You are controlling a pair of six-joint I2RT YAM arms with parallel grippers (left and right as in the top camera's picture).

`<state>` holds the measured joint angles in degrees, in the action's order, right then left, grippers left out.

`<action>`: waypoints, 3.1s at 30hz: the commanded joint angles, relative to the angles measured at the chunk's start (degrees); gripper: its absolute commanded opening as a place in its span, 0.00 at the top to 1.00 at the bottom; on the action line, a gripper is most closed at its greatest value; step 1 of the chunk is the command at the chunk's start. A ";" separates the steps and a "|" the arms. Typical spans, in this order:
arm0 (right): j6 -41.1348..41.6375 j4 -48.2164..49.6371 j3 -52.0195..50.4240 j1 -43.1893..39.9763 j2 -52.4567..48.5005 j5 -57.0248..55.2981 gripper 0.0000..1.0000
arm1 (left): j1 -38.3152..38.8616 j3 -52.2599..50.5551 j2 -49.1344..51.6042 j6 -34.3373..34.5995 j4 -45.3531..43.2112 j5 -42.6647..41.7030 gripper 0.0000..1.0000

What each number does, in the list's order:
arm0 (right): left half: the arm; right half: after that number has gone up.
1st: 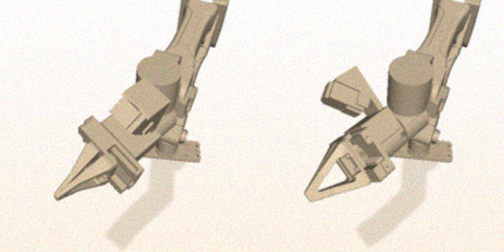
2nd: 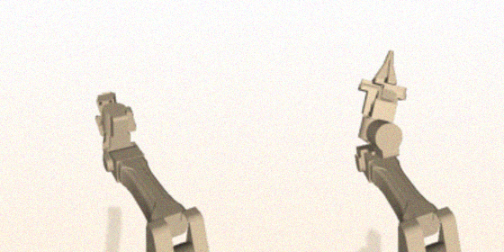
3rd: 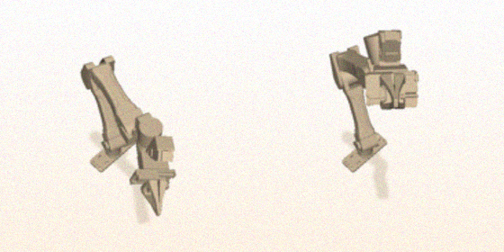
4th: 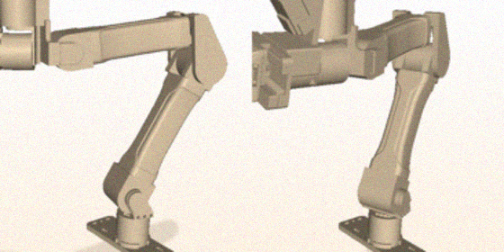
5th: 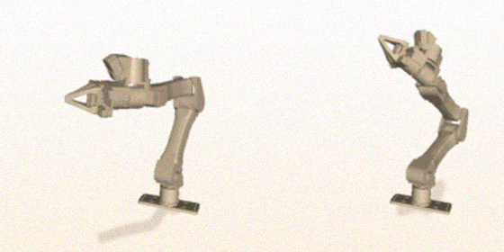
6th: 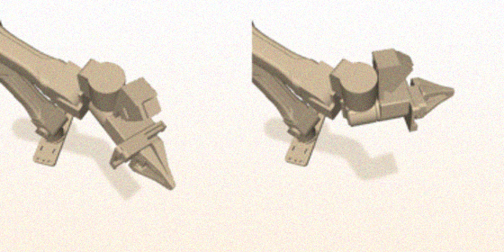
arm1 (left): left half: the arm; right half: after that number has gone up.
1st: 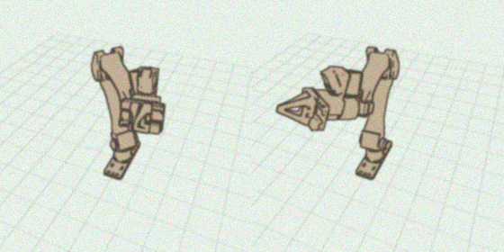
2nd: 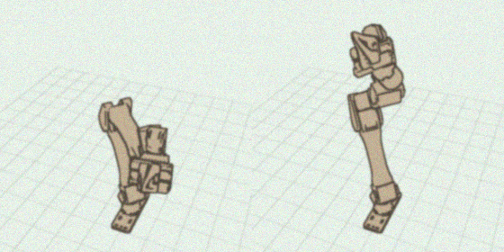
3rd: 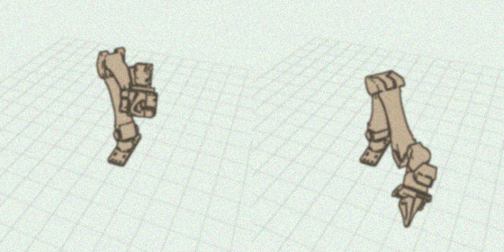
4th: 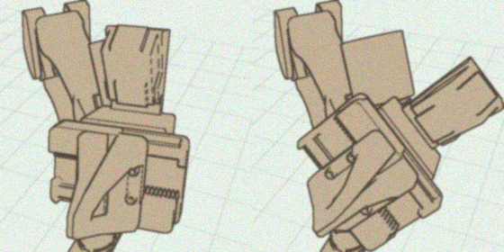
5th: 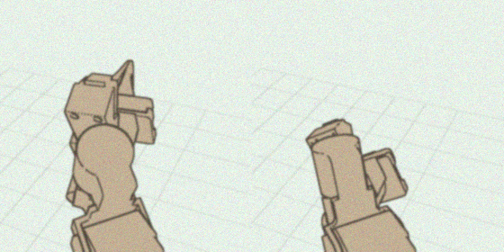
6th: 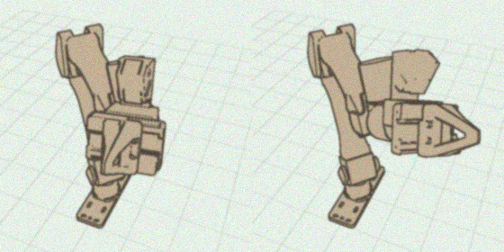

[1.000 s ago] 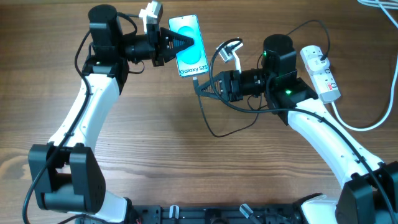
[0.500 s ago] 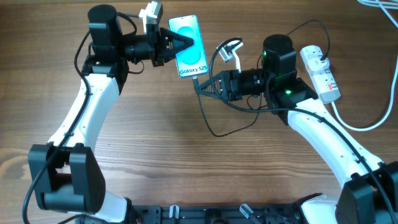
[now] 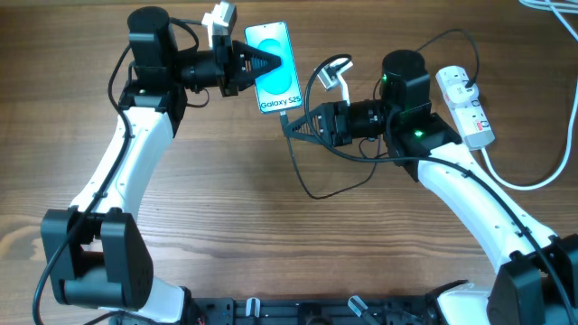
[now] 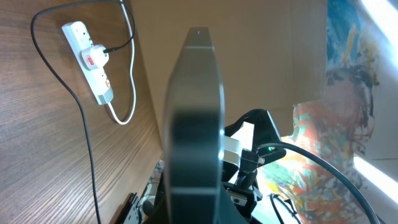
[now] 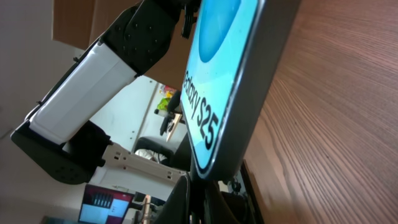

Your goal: Plug charger to phone and switch on socket

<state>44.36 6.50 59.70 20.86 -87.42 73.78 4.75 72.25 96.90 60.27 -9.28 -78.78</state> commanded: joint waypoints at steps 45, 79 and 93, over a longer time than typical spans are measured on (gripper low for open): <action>3.76 3.52 -0.55 0.13 0.63 2.95 0.96 | -0.15 0.72 -1.44 3.19 -0.39 -0.85 0.96; 8.15 6.34 -0.57 -0.96 0.63 1.99 0.96 | -0.09 0.72 -1.44 7.72 -0.17 1.46 0.96; 8.74 6.34 -0.57 -0.94 0.63 0.63 0.96 | 0.81 0.72 -1.44 5.09 -0.20 -0.24 0.96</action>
<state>52.51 12.75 59.33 20.14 -87.42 74.94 4.67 72.25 96.90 67.57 -9.08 -77.03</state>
